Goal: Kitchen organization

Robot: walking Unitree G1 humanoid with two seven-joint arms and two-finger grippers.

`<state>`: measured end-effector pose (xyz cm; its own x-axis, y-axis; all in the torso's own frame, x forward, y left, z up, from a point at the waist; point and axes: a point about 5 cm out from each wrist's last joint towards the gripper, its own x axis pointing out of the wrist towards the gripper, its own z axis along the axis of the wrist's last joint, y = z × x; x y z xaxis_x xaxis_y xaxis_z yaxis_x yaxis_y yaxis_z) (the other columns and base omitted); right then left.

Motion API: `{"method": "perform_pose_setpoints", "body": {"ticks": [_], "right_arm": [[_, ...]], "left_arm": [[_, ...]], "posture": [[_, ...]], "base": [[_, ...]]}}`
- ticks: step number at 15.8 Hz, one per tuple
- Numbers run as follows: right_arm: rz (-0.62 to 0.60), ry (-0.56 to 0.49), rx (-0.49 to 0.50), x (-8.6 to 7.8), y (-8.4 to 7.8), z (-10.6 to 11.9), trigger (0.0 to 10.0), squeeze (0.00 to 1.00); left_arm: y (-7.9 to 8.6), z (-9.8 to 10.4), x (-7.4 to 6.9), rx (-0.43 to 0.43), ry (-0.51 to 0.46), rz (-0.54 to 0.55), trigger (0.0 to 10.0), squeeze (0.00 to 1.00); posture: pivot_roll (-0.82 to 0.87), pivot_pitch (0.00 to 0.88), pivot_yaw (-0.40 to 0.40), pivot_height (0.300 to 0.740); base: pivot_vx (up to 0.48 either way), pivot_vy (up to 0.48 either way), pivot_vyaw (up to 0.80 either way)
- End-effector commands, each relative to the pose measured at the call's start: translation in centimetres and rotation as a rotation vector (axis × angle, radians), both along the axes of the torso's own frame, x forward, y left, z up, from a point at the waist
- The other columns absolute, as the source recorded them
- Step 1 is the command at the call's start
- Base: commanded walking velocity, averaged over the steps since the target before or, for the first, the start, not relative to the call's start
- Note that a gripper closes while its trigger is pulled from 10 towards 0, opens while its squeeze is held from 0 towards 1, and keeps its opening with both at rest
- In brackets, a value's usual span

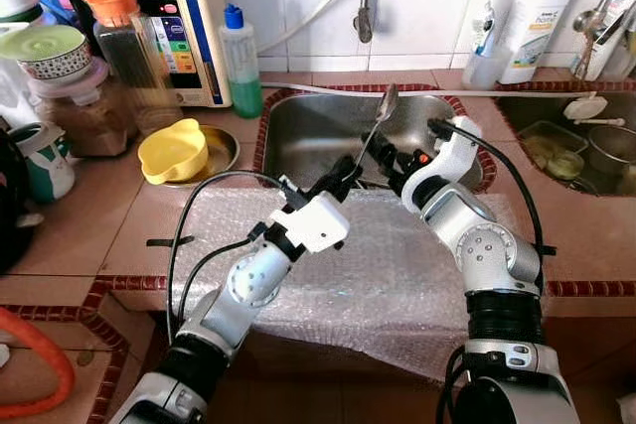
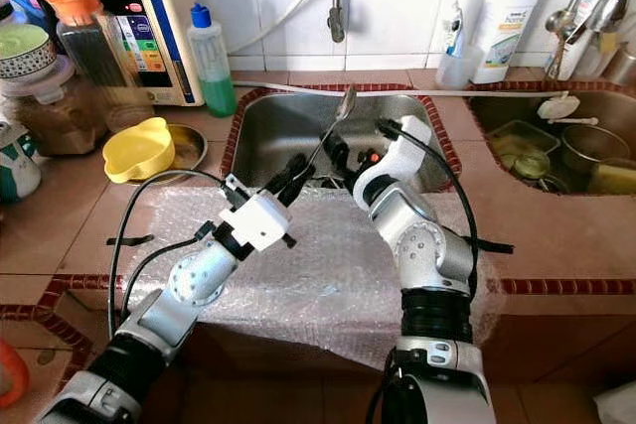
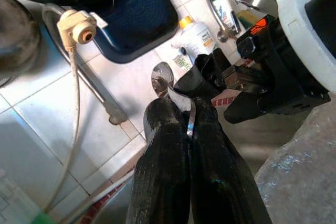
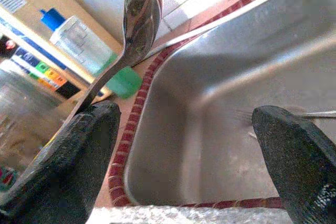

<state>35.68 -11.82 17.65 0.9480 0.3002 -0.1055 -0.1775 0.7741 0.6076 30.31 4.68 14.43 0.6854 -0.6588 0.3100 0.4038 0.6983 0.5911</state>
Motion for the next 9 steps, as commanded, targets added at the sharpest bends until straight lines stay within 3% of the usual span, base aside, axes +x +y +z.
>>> {"method": "perform_pose_setpoints", "body": {"ticks": [1,5,7,8,9], "right_arm": [[-0.018,-0.015,-0.027,0.2,0.2,0.5,10.0,0.00],[-0.186,0.030,-0.097,0.0,-1.9,-0.6,10.0,0.00],[-0.295,0.054,-0.122,-0.1,-3.5,-1.1,10.0,0.00],[-0.401,0.053,-0.162,-0.5,-5.2,-1.2,10.0,0.00],[-0.423,0.047,-0.164,-0.7,-5.6,-1.0,10.0,0.00]], "left_arm": [[-1.2,0.1,-0.4,0.025,-0.022,-0.067,0.0,0.00],[-0.3,0.8,0.5,0.003,-0.032,-0.012,0.3,0.00],[0.0,0.9,0.8,0.004,-0.034,0.003,0.2,0.00],[0.5,1.0,1.1,0.010,-0.035,0.013,0.2,0.00],[0.5,1.0,1.2,0.011,-0.035,0.015,0.2,0.00]], "posture": [[-0.09,0.008,0.092,0.740],[-0.08,0.014,0.100,0.740],[-0.08,0.016,0.108,0.740],[-0.08,0.015,0.111,0.740],[-0.08,0.015,0.111,0.740]], "base": [[0.000,0.000,0.00],[0.000,0.000,0.00],[0.000,0.000,0.00],[0.000,0.000,0.00],[0.000,0.000,0.00]]}}
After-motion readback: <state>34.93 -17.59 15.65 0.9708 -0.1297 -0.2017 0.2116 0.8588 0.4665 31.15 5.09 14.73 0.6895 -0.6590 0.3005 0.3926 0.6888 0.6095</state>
